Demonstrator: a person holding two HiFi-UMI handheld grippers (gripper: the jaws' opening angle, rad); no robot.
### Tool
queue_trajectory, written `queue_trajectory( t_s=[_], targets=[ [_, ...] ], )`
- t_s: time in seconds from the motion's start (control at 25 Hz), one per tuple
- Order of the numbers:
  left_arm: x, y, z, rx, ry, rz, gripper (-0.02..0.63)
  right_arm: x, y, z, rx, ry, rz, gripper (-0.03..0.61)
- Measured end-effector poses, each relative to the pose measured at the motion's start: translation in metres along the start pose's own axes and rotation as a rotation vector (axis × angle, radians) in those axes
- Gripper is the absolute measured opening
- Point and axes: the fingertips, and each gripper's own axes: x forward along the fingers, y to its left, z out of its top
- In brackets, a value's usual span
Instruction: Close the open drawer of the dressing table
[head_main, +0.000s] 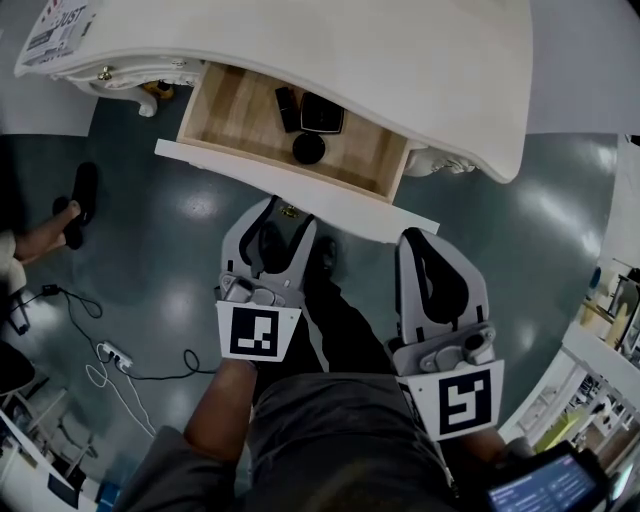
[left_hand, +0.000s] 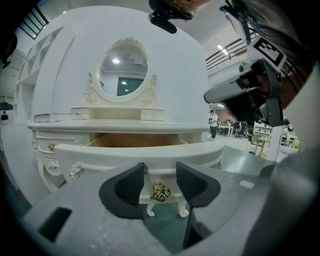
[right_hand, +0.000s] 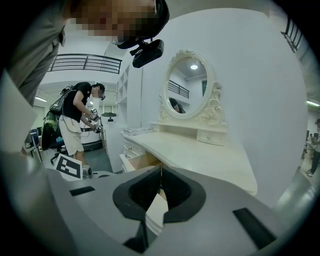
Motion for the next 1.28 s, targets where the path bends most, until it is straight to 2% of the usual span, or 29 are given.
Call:
queue_trajectory(
  t_s=[1.28],
  targets=[
    [0.029, 0.008, 0.016, 0.010, -0.022, -0.020, 0.216, -0.004, -0.009, -0.007, 0.023, 0.029, -0.054, 0.015]
  ],
)
